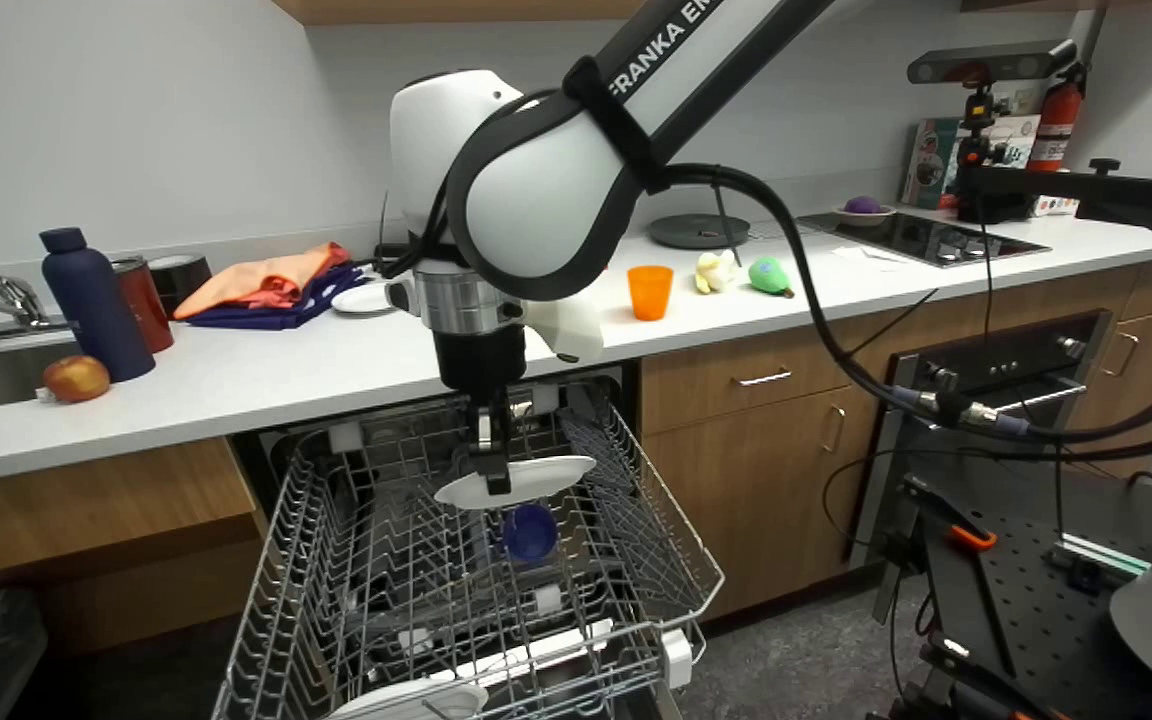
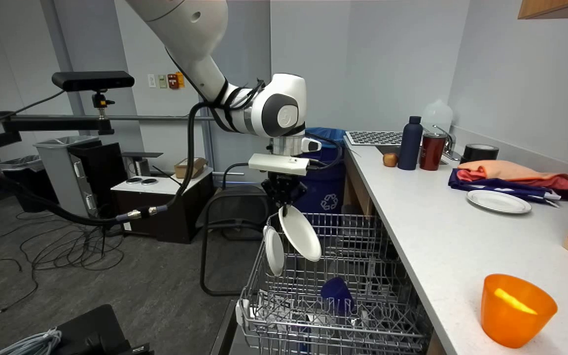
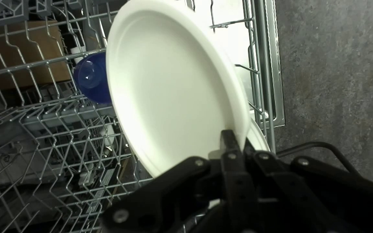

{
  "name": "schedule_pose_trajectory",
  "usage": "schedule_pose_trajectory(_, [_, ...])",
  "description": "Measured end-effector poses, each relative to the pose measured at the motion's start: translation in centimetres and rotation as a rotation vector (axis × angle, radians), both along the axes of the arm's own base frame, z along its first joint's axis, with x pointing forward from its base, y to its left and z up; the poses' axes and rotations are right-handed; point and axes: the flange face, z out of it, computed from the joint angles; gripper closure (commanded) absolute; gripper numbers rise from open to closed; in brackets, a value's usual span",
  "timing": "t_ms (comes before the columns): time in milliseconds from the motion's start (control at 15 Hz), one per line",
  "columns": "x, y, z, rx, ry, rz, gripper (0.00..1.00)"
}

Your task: Put the plate in the dishwasher

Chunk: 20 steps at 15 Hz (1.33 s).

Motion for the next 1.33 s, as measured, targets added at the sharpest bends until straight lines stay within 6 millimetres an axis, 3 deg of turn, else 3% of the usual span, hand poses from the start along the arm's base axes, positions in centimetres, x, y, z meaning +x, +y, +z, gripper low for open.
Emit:
schedule_pose_trajectory(67, [0.0,0.0,0.0,0.0,0.0,0.0,0.7])
schedule_pose_trajectory(667, [0.7,0.4,-0.3,0.004,-0.004,0.004,0.04])
schedule_pose_trajectory(733, [1.0,0.5,-0.3,0.006,-0.008,0.004,0.0])
schedule_pose_trajectory(1333, [2.0,0.6,-0.1,0.009,-0.023,0.005,0.0])
